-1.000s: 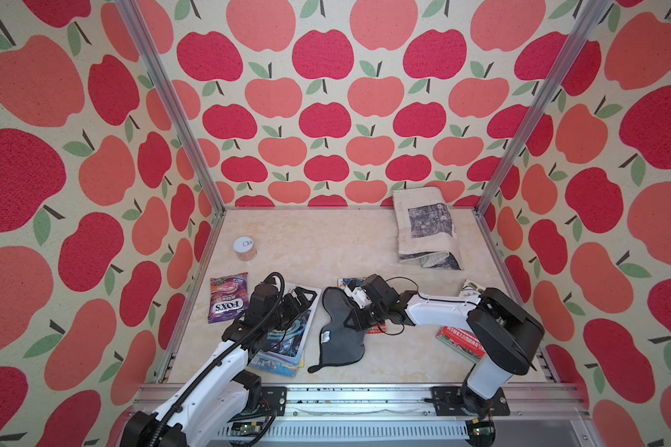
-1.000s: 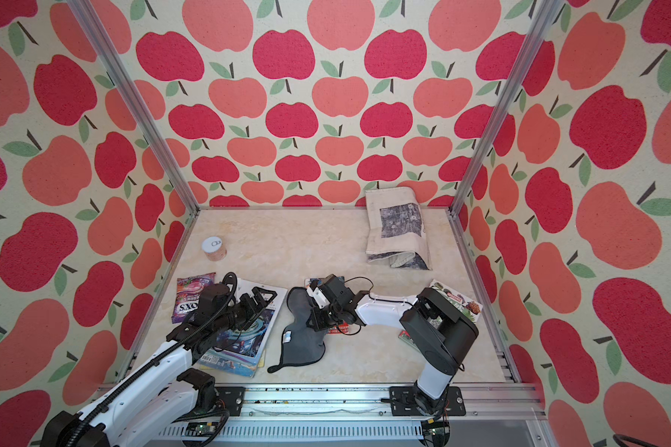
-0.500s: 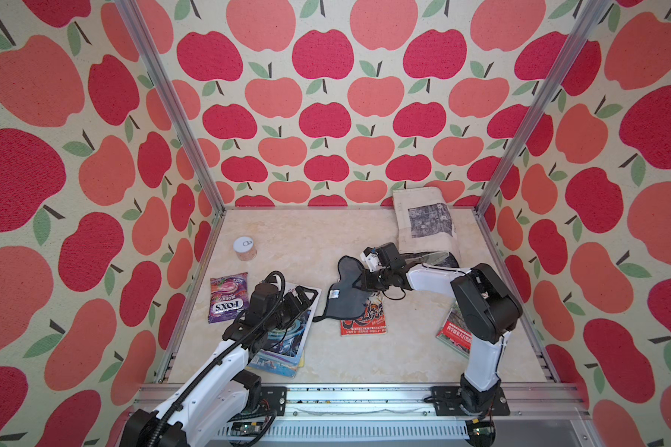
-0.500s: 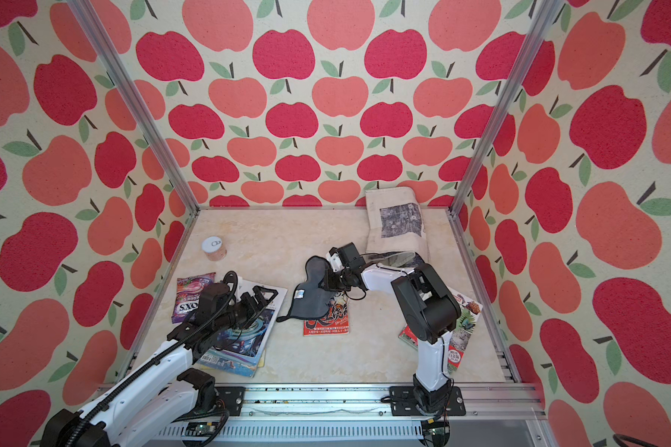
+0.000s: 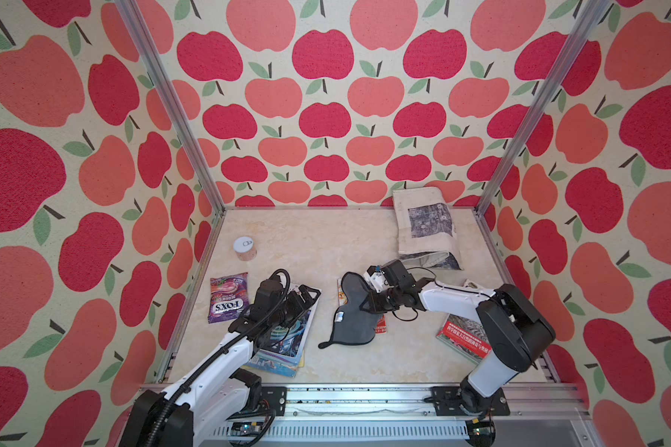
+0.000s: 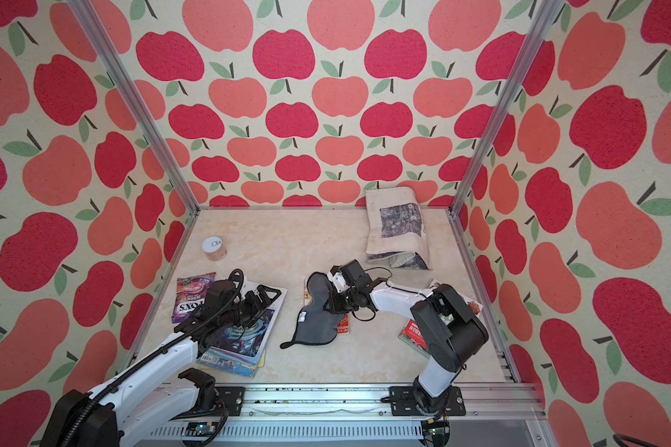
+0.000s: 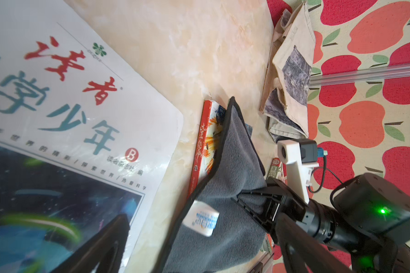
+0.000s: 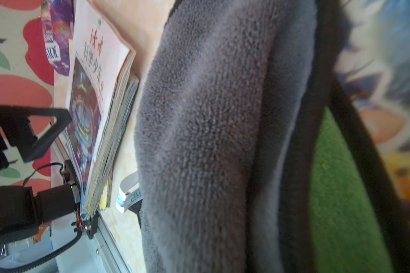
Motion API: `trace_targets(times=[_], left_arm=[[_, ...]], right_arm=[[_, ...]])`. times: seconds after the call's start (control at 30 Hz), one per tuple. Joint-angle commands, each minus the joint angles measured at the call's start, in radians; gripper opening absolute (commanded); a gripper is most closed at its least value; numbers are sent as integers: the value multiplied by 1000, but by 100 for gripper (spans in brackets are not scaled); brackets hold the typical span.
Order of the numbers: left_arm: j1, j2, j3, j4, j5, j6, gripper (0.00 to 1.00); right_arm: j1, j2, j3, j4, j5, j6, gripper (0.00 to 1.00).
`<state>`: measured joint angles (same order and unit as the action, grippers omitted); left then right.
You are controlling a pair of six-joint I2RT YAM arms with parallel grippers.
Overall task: Wipe the cover of the book
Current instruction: Wipe the dirt from the cover of the book.
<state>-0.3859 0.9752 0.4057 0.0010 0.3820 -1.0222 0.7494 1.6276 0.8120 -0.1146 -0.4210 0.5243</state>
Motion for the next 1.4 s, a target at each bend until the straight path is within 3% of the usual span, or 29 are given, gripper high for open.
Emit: trace_targets(times=[0.0, 0.27, 0.6, 0.73, 0.87, 1.1, 1.27, 1.37], left_arm=[[-14, 33, 45, 46, 11, 23, 99], [-49, 66, 74, 48, -2, 31, 99], [-120, 121, 127, 46, -22, 25, 99], [-141, 164, 149, 42, -22, 24, 99], [-146, 182, 156, 49, -23, 25, 99], [-151, 279, 187, 105, -1, 22, 99], [-158, 354, 222, 139, 14, 21, 99], [-163, 389, 237, 159, 28, 16, 99]], right_arm=[[25, -61, -78, -70, 3, -12, 0], [-41, -129, -95, -103, 70, -42, 0], [-214, 216, 217, -58, -32, -46, 0], [-260, 265, 261, -47, -42, -32, 0], [-243, 195, 167, -39, -22, -59, 0], [-189, -91, -133, -42, 38, -69, 0], [-67, -314, -273, -137, 155, -11, 0], [-46, -421, -350, -160, 178, 55, 0]])
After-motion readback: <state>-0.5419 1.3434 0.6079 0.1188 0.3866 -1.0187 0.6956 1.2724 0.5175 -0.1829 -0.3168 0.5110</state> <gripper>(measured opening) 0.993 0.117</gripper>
